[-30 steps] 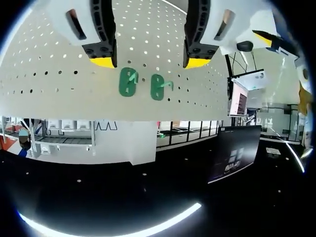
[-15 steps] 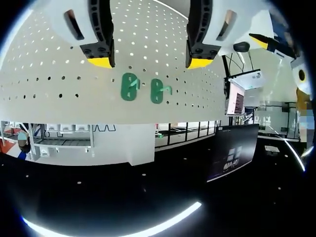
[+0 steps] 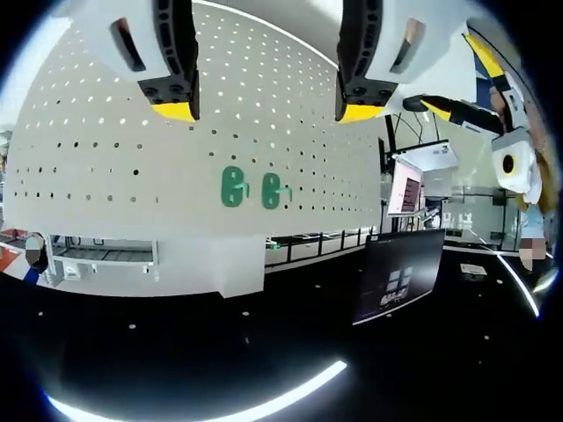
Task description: Insert the hook assembly into the mounting plate slot until the hook locks in place.
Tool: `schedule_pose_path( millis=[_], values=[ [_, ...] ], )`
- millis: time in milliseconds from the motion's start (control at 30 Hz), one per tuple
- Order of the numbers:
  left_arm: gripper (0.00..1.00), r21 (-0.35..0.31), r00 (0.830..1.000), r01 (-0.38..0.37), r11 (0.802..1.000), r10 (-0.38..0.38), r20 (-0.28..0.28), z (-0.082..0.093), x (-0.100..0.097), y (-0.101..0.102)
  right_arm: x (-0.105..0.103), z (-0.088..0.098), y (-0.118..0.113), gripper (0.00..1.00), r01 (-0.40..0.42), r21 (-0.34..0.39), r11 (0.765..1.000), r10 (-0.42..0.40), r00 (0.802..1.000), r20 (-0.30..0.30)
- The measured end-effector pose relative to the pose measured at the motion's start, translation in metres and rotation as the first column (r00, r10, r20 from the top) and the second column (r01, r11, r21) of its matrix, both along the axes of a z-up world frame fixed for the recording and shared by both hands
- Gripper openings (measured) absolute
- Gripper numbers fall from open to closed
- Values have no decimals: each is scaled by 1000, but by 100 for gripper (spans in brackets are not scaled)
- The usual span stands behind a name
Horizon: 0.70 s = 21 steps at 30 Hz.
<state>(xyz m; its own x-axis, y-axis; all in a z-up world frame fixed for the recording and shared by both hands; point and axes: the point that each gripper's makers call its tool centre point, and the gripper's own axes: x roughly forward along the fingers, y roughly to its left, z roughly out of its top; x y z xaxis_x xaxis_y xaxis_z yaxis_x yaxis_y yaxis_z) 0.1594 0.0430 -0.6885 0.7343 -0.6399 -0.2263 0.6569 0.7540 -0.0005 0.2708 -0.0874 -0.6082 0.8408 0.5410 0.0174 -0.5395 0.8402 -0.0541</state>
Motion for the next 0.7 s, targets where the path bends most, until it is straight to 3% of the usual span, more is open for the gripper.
schedule_pose_path(
  millis=[700],
  values=[
    [82, 9, 1000, -13, 1000, 13, -7, -4, -3, 3, -34, -37, -31, 62, 4, -25, 1000, -5, 999, -49]
  ],
)
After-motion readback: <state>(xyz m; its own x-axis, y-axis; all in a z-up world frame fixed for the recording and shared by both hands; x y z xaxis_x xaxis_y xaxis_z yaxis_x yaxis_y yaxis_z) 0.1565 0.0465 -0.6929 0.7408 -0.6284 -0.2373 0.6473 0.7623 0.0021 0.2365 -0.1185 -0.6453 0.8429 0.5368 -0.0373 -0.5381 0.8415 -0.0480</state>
